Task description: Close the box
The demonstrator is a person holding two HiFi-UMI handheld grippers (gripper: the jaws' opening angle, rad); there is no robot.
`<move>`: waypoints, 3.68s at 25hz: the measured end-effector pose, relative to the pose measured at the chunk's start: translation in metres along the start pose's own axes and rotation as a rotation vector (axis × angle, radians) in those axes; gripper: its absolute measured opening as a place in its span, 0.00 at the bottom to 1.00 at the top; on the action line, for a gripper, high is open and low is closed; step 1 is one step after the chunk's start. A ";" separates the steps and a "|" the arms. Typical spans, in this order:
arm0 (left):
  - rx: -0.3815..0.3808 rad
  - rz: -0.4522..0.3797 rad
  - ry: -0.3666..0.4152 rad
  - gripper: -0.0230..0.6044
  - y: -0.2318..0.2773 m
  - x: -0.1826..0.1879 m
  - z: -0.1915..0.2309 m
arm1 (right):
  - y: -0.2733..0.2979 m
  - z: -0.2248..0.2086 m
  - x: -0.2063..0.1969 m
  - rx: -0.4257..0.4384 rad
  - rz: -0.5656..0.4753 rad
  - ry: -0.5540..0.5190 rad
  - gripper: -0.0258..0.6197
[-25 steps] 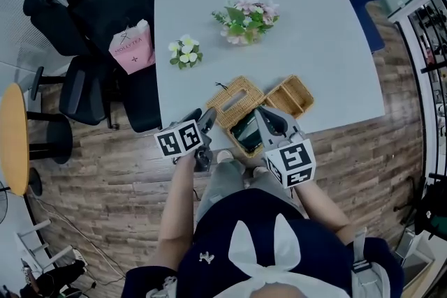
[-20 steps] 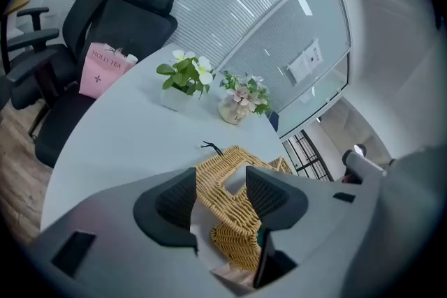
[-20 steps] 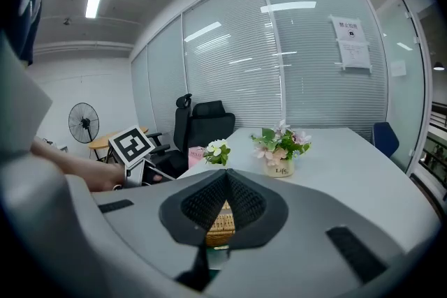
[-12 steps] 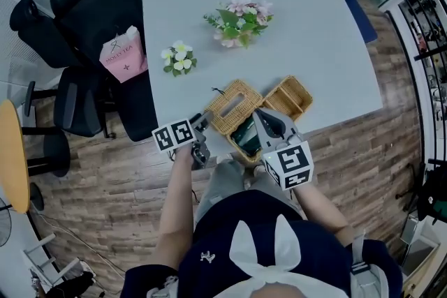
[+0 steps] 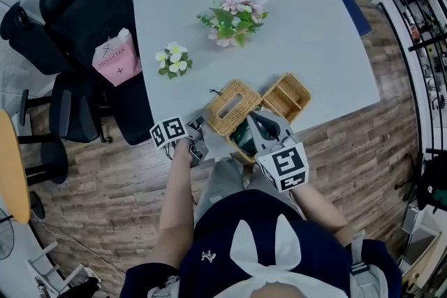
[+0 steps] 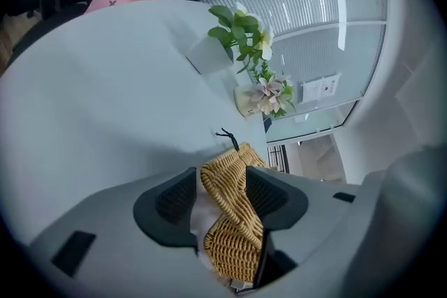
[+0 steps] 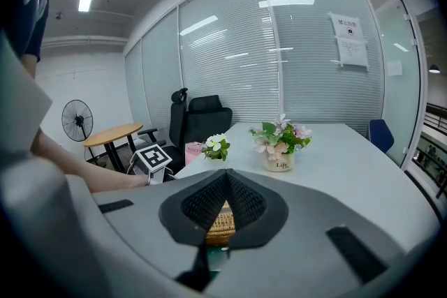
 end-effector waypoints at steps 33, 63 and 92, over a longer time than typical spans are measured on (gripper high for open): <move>0.048 -0.054 0.033 0.25 -0.008 0.011 -0.011 | -0.010 0.001 -0.003 -0.012 0.032 -0.019 0.05; 0.128 -0.128 0.252 0.23 -0.029 0.021 -0.051 | -0.012 -0.001 -0.003 0.060 0.038 -0.047 0.04; 0.226 -0.209 0.474 0.21 -0.052 0.010 -0.099 | -0.038 0.004 0.004 0.099 -0.022 -0.084 0.04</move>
Point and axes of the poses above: the fingertips, and each gripper's own axes: y forward along the fingers, z to its left, x out of its top, the point moved 4 cm from there along -y, backward along the fingers, and after that the axes turned 5 degrees about y, right-handed, at the moved point
